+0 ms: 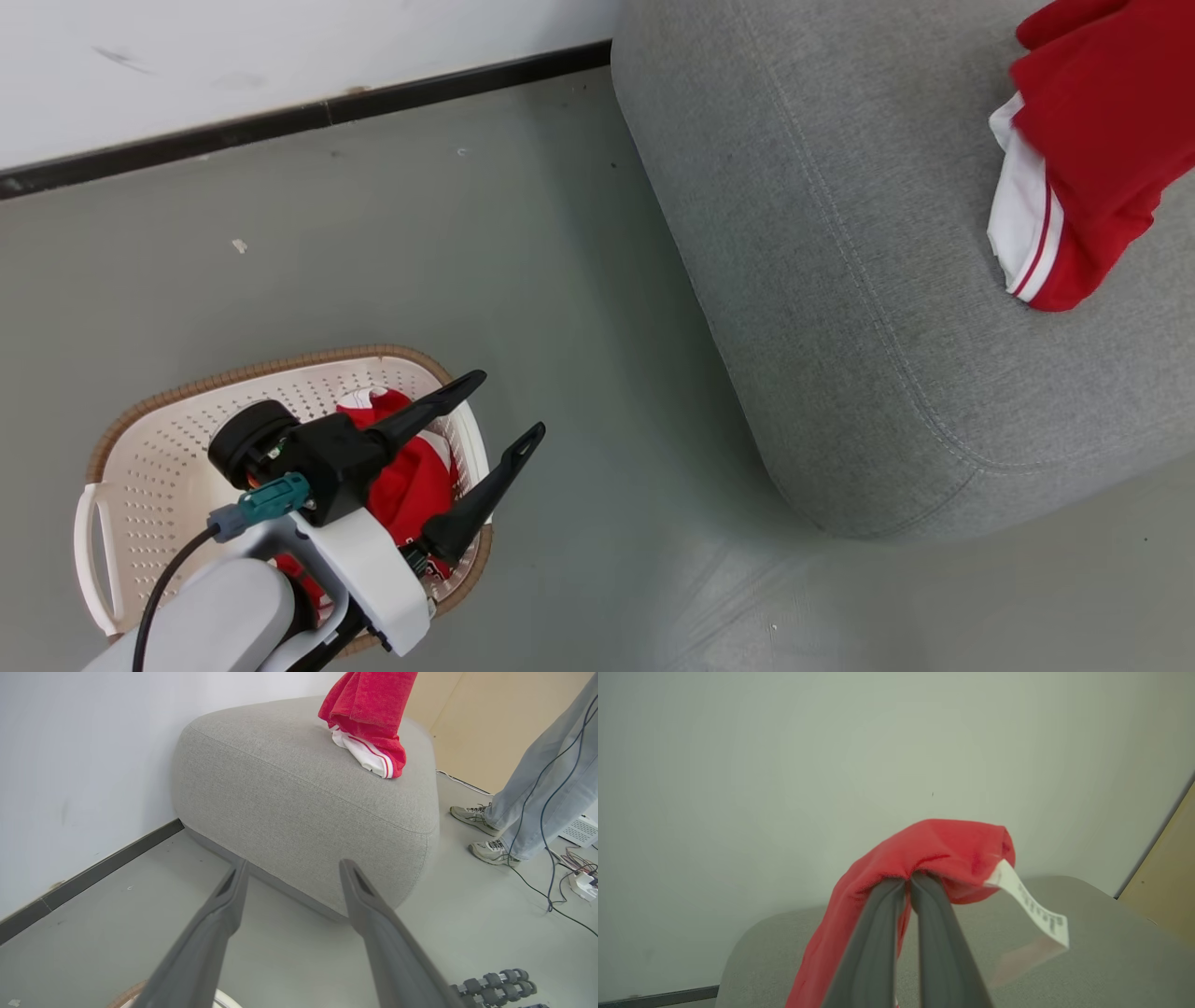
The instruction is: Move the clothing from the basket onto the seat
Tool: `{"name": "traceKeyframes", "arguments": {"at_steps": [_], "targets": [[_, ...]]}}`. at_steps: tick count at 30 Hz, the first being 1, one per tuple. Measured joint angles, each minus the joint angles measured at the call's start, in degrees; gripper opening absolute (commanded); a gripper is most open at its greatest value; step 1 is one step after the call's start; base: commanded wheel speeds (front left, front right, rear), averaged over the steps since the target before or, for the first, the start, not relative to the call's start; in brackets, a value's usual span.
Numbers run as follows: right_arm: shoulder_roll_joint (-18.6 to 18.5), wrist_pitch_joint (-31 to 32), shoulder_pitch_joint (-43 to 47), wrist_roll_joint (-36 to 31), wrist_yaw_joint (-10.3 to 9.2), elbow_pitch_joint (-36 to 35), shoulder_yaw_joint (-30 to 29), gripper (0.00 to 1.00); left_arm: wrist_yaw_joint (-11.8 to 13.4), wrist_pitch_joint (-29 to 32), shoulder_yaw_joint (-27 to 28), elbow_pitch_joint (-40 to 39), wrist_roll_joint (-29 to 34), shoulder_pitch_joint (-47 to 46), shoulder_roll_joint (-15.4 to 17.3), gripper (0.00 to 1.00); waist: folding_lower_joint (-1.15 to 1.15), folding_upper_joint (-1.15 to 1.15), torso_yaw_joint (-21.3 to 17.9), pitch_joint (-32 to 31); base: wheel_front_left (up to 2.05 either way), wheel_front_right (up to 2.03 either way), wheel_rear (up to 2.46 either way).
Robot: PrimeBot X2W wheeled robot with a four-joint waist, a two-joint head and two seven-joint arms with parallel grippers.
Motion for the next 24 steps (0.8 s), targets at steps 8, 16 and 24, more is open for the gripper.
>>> {"name": "traceKeyframes", "arguments": {"at_steps": [8,16,24], "targets": [[3.52,1.32,3.50,-1.54,-0.01,4.52,4.94,0.00,0.01,0.51,1.13,-2.32,0.00,-0.02,1.52,1.00,0.00,0.00,0.22,2.97,0.00,0.00,0.00],[7.36,5.32,7.81,-3.38,0.00,11.43,9.88,0.00,0.01,1.52,1.55,-3.49,0.01,-0.09,3.35,1.00,0.00,0.00,-0.46,5.34,0.00,0.00,0.00],[8.67,9.96,7.84,-2.87,0.00,15.50,12.61,1.00,0.01,1.44,2.18,-3.71,0.02,-0.13,4.24,1.00,0.00,0.00,-1.68,5.49,0.00,0.00,0.00]]}}
